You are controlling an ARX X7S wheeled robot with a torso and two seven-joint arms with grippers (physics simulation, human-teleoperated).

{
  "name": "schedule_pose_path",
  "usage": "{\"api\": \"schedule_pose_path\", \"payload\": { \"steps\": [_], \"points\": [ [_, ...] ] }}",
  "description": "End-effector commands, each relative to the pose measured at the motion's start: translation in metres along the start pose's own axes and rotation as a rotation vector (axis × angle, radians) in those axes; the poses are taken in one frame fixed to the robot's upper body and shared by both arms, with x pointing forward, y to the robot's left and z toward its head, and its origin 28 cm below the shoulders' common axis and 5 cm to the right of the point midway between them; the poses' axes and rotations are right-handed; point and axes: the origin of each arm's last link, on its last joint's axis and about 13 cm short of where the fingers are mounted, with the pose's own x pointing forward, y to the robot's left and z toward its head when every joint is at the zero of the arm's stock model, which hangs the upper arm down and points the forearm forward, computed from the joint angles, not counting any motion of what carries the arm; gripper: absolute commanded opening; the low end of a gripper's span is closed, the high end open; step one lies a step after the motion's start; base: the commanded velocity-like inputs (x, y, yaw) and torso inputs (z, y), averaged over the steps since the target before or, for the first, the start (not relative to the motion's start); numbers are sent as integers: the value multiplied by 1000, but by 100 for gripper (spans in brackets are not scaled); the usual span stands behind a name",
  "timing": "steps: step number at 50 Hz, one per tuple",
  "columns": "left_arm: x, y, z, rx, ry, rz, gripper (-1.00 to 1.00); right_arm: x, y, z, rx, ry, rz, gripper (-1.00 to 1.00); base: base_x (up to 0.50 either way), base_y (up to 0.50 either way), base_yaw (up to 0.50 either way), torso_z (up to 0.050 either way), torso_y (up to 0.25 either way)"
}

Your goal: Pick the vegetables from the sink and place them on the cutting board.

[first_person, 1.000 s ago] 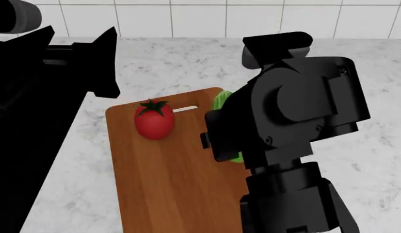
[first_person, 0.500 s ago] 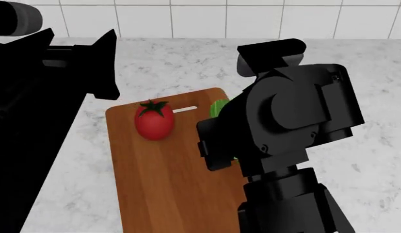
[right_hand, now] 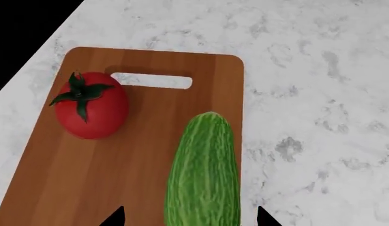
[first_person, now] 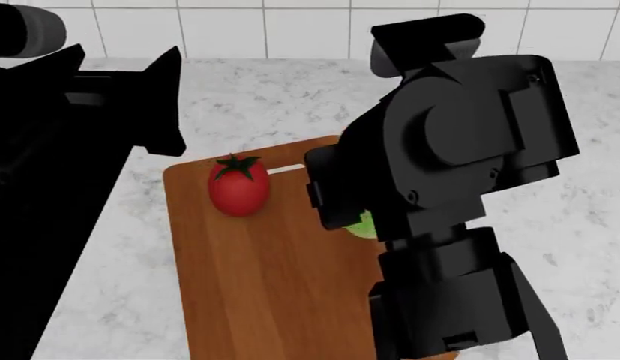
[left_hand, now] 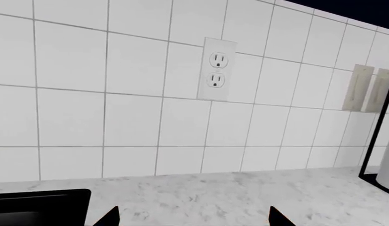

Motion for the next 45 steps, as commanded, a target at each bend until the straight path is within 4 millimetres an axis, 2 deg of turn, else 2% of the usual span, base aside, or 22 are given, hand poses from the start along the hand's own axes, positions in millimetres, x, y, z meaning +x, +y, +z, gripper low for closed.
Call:
{"api": "schedule_pose_path", "payload": {
  "steps": [1,4,10,16,23,28,33,38,40,45],
  "points": [
    [-1,0,-1,-2,1,-3,100,-34,5,27,-39,-90,-33,100,0,0,0,0,0],
    [0,0,-1,-3,2,-2,100,-42,5,30,-39,-124,-53,100,0,0,0,0,0],
    [-6,1,-2,4,-24,7,100,-51,18,20,-111,-217,-200,100,0,0,0,0,0],
    [-24,0,-1,6,-65,-6,100,-56,28,-8,-259,-344,-285,100,0,0,0,0,0],
    [-40,3,-9,25,-81,20,100,-57,31,-45,-263,-441,-385,100,0,0,0,0,0],
    [-57,6,-15,21,-167,65,100,-69,32,-70,-267,-597,-363,100,0,0,0,0,0],
    [-70,7,-21,-17,-217,77,100,-76,32,-82,-244,-707,-318,100,0,0,0,0,0],
    [-81,11,-27,24,-281,88,100,-84,34,-98,-250,-809,-313,100,0,0,0,0,0],
    [-86,13,-27,29,-361,95,100,-83,33,-104,-246,-816,-309,100,0,0,0,0,0],
    [-97,15,-32,-9,-432,37,100,-83,36,-123,-193,-907,-280,100,0,0,0,0,0]
  ]
}}
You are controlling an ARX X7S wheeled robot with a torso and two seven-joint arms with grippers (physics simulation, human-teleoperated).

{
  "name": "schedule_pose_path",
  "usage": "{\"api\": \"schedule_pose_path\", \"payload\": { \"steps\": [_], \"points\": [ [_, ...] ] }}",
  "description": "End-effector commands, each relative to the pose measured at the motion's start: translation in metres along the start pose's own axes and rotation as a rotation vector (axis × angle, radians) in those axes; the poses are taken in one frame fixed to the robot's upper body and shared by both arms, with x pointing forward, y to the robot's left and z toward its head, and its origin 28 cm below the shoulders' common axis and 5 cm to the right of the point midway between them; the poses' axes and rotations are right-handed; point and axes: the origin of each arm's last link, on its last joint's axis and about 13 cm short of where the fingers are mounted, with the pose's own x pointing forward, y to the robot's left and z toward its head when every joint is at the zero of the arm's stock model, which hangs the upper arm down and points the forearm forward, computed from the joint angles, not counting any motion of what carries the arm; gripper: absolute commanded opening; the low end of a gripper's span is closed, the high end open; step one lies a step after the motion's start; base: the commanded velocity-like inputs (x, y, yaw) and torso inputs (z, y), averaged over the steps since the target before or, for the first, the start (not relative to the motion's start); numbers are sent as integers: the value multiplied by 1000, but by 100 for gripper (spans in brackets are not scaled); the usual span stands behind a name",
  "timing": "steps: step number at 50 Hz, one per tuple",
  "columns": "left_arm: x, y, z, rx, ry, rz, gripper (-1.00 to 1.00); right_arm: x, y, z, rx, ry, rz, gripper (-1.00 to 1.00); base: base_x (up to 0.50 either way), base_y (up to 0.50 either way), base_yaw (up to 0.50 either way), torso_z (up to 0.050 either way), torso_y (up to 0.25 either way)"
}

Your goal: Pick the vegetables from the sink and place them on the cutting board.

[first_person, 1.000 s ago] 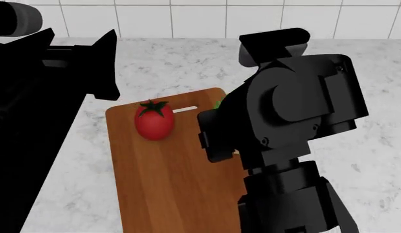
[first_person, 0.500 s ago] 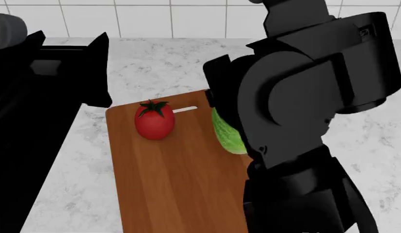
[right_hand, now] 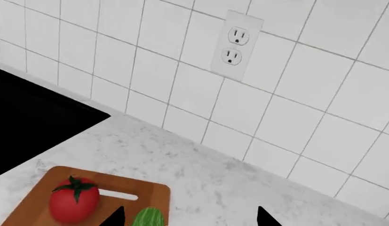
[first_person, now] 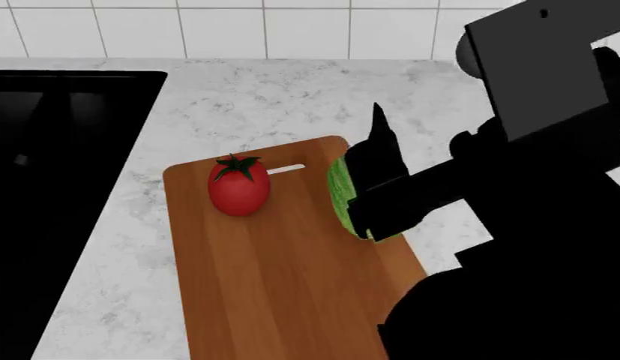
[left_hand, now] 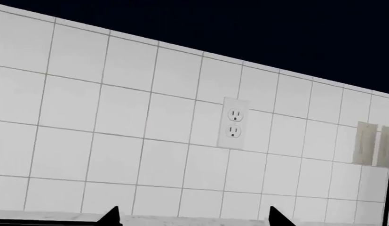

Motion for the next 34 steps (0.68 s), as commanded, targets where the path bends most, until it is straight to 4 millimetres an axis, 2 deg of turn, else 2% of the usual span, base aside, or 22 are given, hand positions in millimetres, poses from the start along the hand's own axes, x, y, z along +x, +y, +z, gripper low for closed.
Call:
{"api": "schedule_pose_path", "payload": {
  "steps": [1,6,14,15,18,22,25,29,34],
  "points": [
    [-33,6,-1,-44,-201,-78,100,-36,8,-28,96,-200,-39,100,0,0,0,0,0],
    [-40,8,-3,-61,-229,-85,100,-45,15,-39,122,-289,-67,100,-2,0,0,0,0],
    [-46,4,-3,-83,-270,-122,100,-56,3,-53,175,-441,-124,100,0,0,0,0,0],
    [-47,2,-2,-87,-276,-134,100,-56,-1,-59,198,-454,-162,100,0,0,0,0,0],
    [-51,0,2,-102,-303,-147,100,-49,4,-73,196,-496,-166,100,0,0,0,0,0],
    [-54,-2,0,-100,-295,-163,100,-54,11,-87,231,-536,-233,100,0,0,0,0,0],
    [-56,-1,4,-111,-303,-155,100,-64,10,-85,167,-543,-287,100,0,0,0,0,0],
    [-58,0,6,-111,-320,-137,100,-69,27,-73,195,-584,-264,100,0,0,0,0,0],
    [-59,2,4,-116,-315,-129,100,-74,36,-76,184,-605,-322,100,0,0,0,0,0]
  ]
}}
